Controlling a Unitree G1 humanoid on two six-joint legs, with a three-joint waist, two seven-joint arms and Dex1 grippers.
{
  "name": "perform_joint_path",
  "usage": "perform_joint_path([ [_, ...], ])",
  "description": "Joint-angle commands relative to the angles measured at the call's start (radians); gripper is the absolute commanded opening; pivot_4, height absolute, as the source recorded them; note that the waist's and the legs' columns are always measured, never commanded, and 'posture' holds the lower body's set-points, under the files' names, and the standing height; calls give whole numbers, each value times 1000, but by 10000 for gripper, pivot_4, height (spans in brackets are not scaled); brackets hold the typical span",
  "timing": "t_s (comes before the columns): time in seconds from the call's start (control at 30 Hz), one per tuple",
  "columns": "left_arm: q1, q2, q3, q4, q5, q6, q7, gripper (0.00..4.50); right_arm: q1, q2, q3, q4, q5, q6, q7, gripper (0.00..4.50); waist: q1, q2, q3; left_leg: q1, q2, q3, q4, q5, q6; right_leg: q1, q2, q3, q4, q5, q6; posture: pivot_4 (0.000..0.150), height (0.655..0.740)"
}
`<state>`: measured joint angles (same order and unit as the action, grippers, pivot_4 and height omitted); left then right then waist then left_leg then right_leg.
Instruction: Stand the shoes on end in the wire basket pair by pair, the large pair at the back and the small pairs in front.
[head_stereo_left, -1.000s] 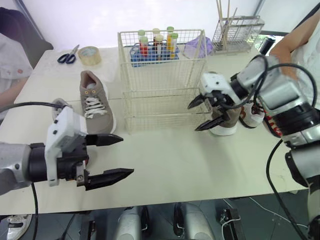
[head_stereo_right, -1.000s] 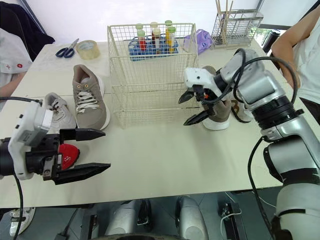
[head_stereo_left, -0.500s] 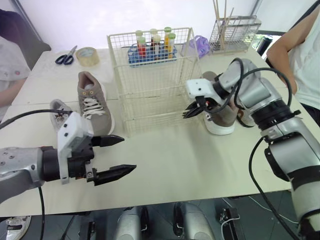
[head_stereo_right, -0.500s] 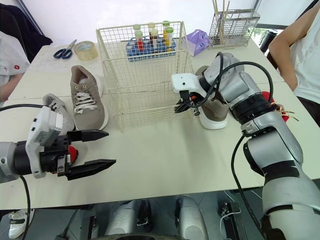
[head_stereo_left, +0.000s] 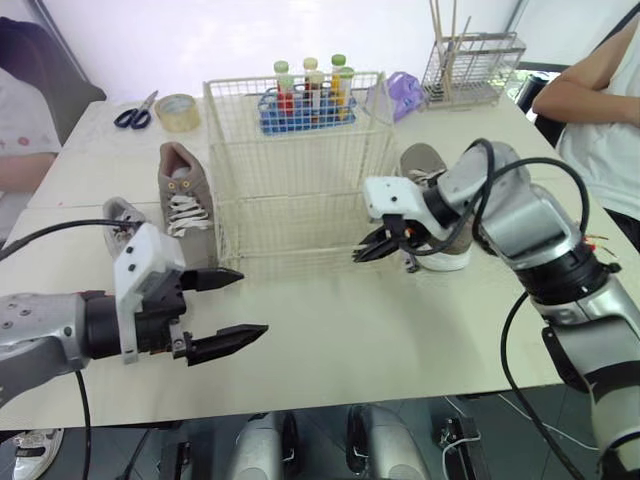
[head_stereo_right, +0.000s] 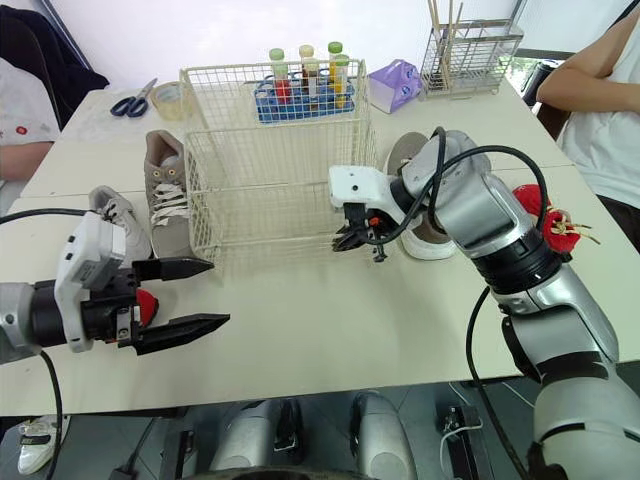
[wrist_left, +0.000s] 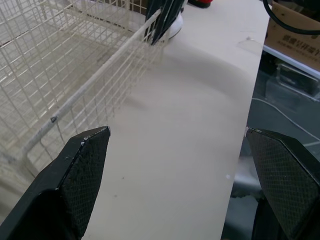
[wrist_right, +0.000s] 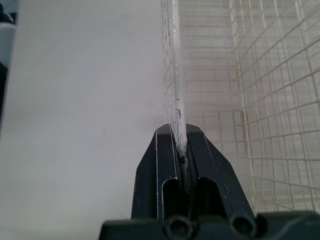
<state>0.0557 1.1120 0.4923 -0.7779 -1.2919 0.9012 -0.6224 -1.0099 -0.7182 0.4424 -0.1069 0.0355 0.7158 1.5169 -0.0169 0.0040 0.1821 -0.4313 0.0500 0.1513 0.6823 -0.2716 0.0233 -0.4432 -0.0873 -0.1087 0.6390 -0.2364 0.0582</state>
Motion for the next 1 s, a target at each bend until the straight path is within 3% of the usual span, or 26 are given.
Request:
perform_joint_path([
  [0.03, -37, -2, -19, 7, 13, -23, -10, 45000, 5, -2, -43, -49, 41, 29, -32, 460, 1, 0, 0, 0, 0, 0, 0, 0, 0, 0, 0, 0, 0, 0, 0, 1500, 7400],
  [0.33, -78, -12, -52, 20, 32, -20, -11, 45000, 11, 11, -15, -33, -1, 28, -158, 460, 4, 0, 0, 0, 0, 0, 1, 0, 0, 0, 0, 0, 2, 0, 0, 1500, 7400],
  [0.8, -90, -27, -65, 15, 37, -18, 0, 45000, 36, 1, 15, -76, -1, 45, -189, 460, 5, -1, 0, 1, -1, 0, 1, 0, 0, 0, -1, 0, 4, 0, 0, 1500, 7400],
  [0.83, -90, -27, -66, 16, 38, -18, -1, 45000, 36, -1, 15, -80, -1, 48, -189, 6877, 5, -1, 0, 1, -1, 0, 1, 0, 0, 0, -1, 0, 4, 0, 0, 1500, 7400],
  [0.87, -91, -28, -68, 18, 41, -18, -3, 45000, 35, -2, 13, -85, 1, 55, -191, 9484, 4, -1, 0, 1, -1, 0, 1, 0, 0, 0, -1, 0, 4, 0, 0, 1500, 7400],
  [0.97, -92, -29, -72, 23, 49, -20, -10, 45000, 2, 21, -35, -103, 47, 135, -207, 24240, 3, -1, 0, 1, -1, 0, 1, 0, 0, 0, -1, 0, 4, 0, 0, 1500, 7400],
  [1.0, -92, -29, -72, 25, 51, -20, -13, 45000, -13, 16, -57, -119, 80, 173, -194, 24240, 3, -1, 0, 1, -1, 0, 1, 0, 0, 0, -1, 0, 5, 0, 0, 1500, 7400],
])
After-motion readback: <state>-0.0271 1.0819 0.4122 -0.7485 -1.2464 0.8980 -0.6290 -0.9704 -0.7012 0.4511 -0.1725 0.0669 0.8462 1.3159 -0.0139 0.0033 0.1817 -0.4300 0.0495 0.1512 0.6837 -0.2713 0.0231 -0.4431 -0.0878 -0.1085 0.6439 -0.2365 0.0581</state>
